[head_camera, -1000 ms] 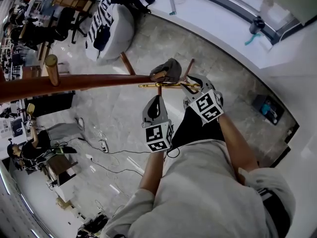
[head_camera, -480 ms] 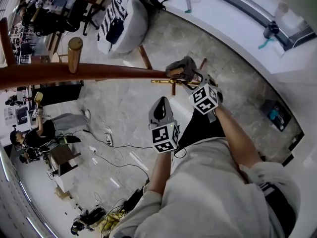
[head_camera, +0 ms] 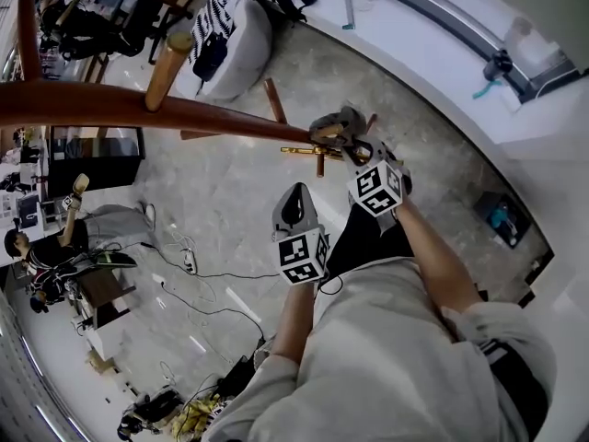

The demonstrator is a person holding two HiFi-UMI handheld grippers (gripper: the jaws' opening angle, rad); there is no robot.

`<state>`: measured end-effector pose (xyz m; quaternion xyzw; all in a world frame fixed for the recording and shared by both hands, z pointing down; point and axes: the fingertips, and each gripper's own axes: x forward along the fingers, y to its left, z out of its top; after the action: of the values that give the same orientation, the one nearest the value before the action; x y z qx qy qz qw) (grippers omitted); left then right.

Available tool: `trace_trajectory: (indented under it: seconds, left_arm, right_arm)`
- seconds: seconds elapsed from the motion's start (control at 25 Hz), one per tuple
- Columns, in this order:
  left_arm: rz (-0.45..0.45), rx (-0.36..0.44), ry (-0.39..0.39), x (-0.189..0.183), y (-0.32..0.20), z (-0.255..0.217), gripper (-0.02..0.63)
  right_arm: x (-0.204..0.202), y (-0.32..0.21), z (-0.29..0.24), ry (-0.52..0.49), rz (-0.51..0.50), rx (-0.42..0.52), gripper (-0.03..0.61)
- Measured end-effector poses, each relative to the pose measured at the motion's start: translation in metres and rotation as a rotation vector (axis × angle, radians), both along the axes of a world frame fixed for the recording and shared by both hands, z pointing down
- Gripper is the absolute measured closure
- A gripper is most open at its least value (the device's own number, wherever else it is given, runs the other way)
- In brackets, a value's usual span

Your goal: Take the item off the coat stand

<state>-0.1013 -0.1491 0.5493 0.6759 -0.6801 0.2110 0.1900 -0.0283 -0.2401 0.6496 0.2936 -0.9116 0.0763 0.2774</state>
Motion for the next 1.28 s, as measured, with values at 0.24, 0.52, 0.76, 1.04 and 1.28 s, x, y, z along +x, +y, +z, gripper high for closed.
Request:
trace_trajectory:
  seconds: [0.24, 0.52, 0.76, 1.04, 1.28]
  left_arm:
    - [0.026, 0.016, 0.006, 0.007, -0.001, -0.001, 0.601]
    - [0.057, 0.039, 0.007, 0.010, -0.004, -0.012, 0.601]
    - [0.094, 0.050, 0.013, 0.020, -0.001, -0.014, 0.601]
    - [0.184, 0.067, 0.026, 0.052, -0.013, -0.017, 0.601]
    - [0.299, 0.064, 0.054, 0.099, -0.027, -0.015, 0.601]
  right_arm:
    - [0.009, 0.005, -0.021, 0.003, -0.013, 0.058, 0.502]
    - [0.016, 0.007, -0.048, -0.015, 0.012, 0.109, 0.505]
    - [0.029, 0.015, -0.067, -0.050, 0.056, 0.138, 0.506]
    - [0.074, 0.008, -0.090, -0.118, 0.207, 0.145, 0.508]
    - [0.129, 0.009, -0.097, -0.160, 0.336, 0.146, 0.508]
